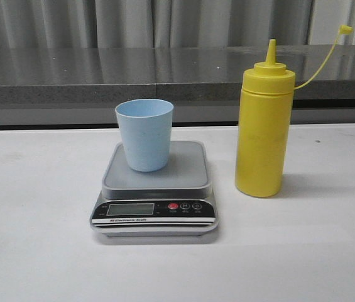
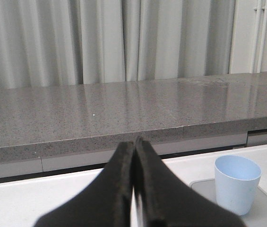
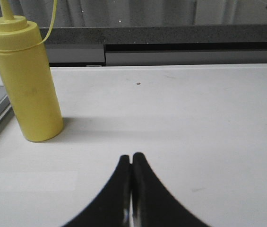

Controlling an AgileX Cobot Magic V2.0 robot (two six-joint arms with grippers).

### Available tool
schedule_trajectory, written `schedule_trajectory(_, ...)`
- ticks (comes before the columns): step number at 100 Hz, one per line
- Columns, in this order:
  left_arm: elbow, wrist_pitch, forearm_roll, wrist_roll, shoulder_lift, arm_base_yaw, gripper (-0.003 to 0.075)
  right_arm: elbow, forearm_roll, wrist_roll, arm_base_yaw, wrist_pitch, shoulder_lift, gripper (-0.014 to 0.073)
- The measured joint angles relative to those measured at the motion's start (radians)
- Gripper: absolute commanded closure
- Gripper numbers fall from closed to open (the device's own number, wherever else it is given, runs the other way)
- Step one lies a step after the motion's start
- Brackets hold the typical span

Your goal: Pour seasoning into cup on scale with both arms

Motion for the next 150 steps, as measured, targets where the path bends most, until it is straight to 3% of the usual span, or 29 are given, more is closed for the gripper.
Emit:
schedule_trajectory(110, 0.0, 0.0, 0.003, 0.0, 0.0, 0.0, 0.074, 0.0, 0.002, 0.0, 0.0, 0.0, 0.0, 0.0662)
schedule_trajectory(133, 0.066, -0.022, 0.15, -0.017, 0.0, 0.001, 0.074, 0.0, 0.002, 0.0, 0.0, 0.0, 0.0, 0.0662)
schedule_trajectory(150, 0.158, -0.044, 0.288, -0.179, -0.002, 0.053, 0.074, 0.0, 0.002, 0.0, 0.0, 0.0, 0.0, 0.0662)
